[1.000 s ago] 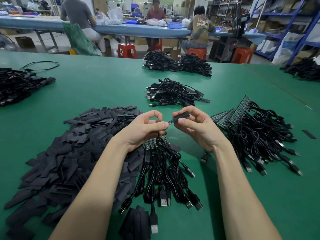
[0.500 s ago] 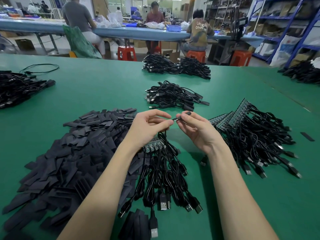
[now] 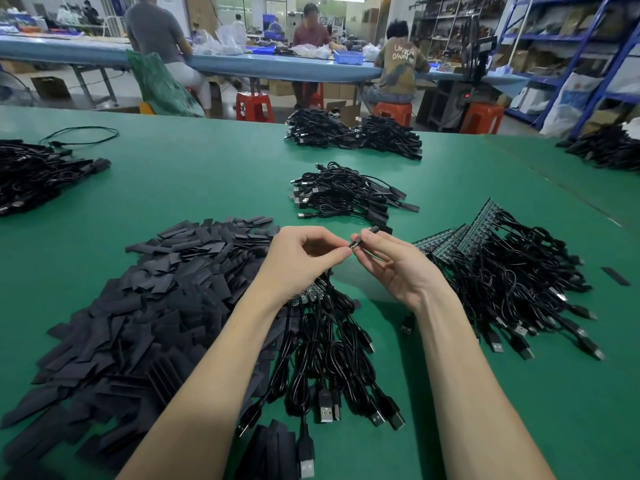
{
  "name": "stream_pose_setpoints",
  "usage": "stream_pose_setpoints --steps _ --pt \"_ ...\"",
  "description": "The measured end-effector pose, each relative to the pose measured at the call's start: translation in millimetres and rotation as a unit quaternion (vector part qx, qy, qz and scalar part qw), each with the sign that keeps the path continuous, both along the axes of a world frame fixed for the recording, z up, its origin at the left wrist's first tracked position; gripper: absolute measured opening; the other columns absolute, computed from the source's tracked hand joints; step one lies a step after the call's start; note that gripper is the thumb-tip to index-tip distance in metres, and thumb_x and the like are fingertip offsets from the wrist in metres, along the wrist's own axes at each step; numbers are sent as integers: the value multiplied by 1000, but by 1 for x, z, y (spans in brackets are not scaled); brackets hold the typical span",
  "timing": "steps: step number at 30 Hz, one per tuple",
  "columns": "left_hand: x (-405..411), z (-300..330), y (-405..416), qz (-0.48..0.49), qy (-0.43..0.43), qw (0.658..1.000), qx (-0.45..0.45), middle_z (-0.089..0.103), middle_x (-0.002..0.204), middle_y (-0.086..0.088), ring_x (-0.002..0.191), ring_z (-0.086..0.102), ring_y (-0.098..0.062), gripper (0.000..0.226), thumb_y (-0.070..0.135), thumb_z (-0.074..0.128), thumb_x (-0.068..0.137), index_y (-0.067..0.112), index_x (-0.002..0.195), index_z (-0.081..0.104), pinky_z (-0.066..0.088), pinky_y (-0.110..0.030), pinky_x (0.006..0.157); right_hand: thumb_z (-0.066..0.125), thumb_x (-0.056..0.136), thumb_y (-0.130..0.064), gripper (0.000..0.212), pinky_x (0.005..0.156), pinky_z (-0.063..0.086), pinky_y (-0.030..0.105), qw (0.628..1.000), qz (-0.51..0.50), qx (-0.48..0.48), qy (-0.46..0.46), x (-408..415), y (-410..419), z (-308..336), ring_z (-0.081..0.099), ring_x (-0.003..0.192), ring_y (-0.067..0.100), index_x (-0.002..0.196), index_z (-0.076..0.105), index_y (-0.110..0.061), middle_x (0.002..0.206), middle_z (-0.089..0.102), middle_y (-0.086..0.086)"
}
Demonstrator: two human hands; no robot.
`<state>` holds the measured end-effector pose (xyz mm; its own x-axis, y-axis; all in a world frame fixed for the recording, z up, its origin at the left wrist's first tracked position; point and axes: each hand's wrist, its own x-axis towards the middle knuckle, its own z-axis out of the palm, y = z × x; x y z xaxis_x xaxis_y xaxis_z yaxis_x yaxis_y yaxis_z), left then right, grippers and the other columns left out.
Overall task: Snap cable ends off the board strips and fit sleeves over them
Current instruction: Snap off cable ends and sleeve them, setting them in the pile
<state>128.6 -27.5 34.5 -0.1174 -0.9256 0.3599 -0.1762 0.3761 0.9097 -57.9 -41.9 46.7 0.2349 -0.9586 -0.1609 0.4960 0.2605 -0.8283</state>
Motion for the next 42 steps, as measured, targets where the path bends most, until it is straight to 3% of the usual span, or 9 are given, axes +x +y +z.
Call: stream_pose_setpoints --steps 5,12,17,20,25,36,42 --pt "1 0 2 -19 29 999 6 79 84 -1 76 74 -14 11 11 83 81 20 86 81 58 -26 76 75 75 -6 17 74 59 21 999 29 -14 -1 0 1 -1 74 86 18 91 71 -2 95 76 14" --pt "0 1 4 -28 75 997 5 78 85 -4 77 75 -18 14 5 83 80 15 88 77 59 -26 78 75 77 -7 11 79 58 22 997 68 -42 5 2 3 -2 73 86 17 88 73 -7 96 76 13" --pt "-7 -1 2 -13 124 992 20 78 82 -7 75 75 -17 16 -3 79 81 6 92 72 58 -24 76 79 75 -12 37 78 59 26 993 -10 -109 31 14 6 0 72 78 21 111 69 -11 98 75 16" --pt "-7 -1 1 3 138 990 22 77 76 -7 71 74 -15 16 -4 78 81 8 89 72 57 -21 74 78 80 -8 37 77 59 28 990 -52 -130 32 24 8 0 70 84 24 116 71 -15 99 74 18" --pt "-7 0 2 15 141 989 35 77 75 -6 68 74 -15 16 -1 80 80 11 88 72 55 -19 71 75 86 -1 31 79 60 30 983 -84 -160 44 27 7 -1 68 83 21 115 74 -14 89 75 8" --pt "-5 -1 2 13 127 991 42 77 77 -9 71 75 -19 16 5 82 80 17 85 74 56 -22 73 74 85 3 24 78 60 29 983 -89 -157 28 23 7 0 70 76 19 105 76 -9 86 74 10" --pt "-5 -1 2 12 135 990 37 77 80 -11 74 76 -19 15 5 82 80 13 88 73 57 -21 73 75 85 2 24 80 60 31 984 -90 -153 34 25 6 -1 67 85 22 103 78 -13 86 74 10"
